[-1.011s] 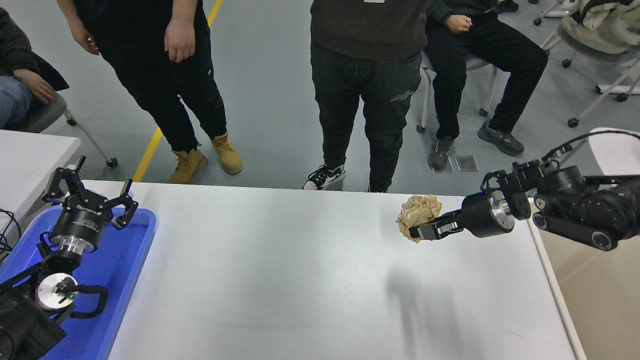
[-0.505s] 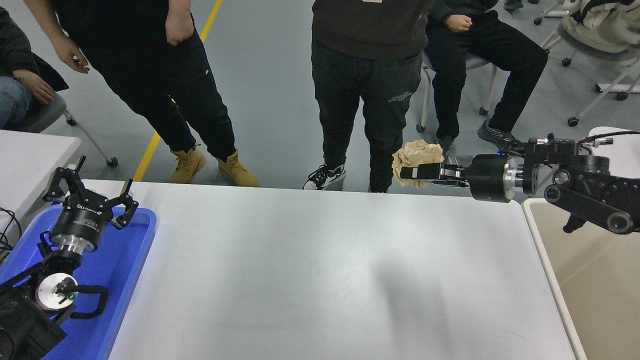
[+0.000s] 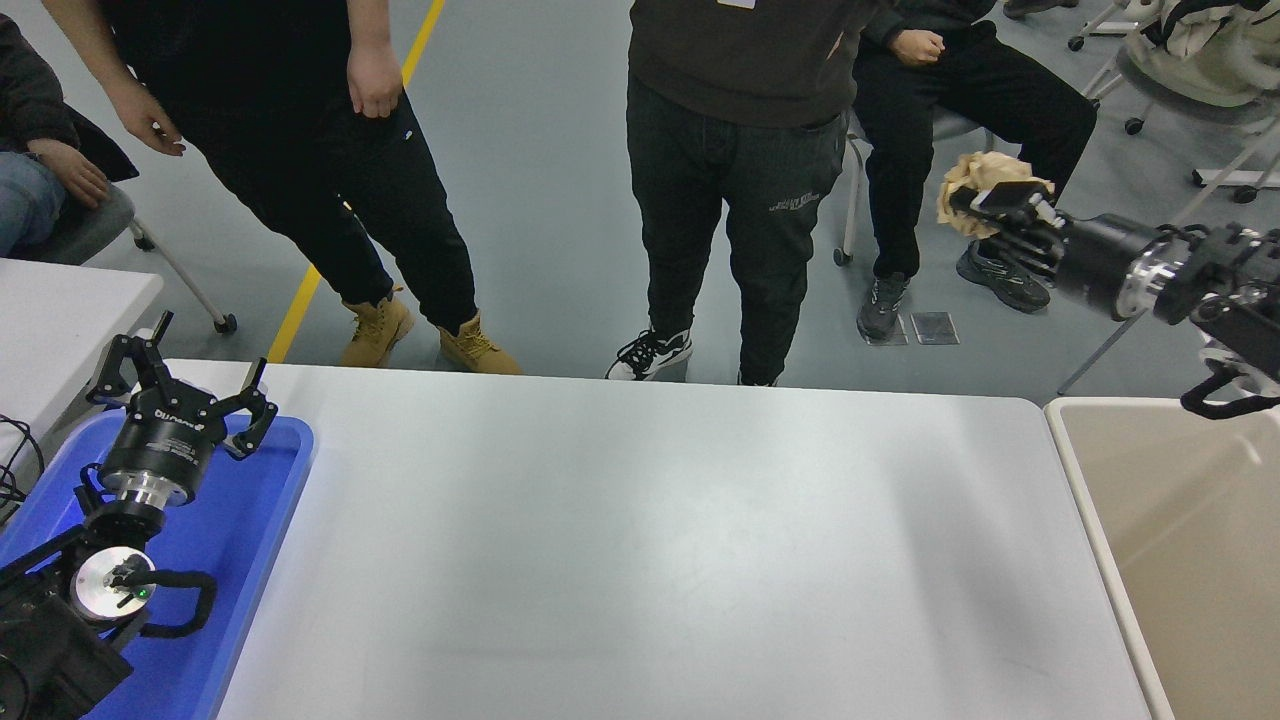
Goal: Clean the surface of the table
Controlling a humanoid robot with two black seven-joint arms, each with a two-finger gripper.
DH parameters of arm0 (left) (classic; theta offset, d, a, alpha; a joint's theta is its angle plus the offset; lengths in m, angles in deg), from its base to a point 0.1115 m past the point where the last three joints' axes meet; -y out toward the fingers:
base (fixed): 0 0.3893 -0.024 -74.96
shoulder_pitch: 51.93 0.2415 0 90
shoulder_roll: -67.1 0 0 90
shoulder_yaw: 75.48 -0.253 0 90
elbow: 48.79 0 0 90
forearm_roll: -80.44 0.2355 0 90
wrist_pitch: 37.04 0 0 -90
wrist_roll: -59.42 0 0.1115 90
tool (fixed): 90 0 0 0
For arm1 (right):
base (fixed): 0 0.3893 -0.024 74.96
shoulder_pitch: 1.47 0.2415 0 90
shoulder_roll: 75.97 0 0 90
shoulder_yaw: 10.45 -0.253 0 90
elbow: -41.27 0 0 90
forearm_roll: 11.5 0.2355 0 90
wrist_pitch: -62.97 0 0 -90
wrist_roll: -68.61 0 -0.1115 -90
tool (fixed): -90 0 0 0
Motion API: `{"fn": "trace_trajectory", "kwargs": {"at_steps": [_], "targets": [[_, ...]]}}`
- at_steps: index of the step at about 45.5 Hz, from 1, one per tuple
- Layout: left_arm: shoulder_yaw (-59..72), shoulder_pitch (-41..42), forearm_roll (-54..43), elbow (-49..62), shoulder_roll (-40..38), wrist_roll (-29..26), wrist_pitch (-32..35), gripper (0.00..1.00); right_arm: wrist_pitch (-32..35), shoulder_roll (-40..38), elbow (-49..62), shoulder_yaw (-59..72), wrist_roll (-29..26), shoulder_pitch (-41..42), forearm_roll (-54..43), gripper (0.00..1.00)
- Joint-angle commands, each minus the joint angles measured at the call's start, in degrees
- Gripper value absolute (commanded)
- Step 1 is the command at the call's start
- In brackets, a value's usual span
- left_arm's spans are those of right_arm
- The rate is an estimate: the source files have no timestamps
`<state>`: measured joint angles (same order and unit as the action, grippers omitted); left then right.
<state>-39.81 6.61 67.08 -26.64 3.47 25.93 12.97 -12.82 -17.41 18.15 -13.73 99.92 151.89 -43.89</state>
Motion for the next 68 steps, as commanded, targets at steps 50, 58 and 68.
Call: {"fn": "trace_trajectory", "kwargs": {"at_steps": [50, 58, 68], "targets": [[0.02, 0.0, 0.0, 0.0, 0.0, 0.0, 0.0, 1.0, -5.86, 1.64, 19.69, -21.32, -27.0, -4.91, 25.01, 0.0], [0.02, 0.0, 0.0, 0.0, 0.0, 0.0, 0.0, 1.0, -6.74, 1.12, 19.69, -22.46, -31.4, -4.47, 29.67, 0.0], [0.02, 0.0, 0.0, 0.0, 0.0, 0.0, 0.0, 1.0, -9.37, 0.76, 19.78, -22.64, -32.54, -4.64, 31.51, 0.0]]}}
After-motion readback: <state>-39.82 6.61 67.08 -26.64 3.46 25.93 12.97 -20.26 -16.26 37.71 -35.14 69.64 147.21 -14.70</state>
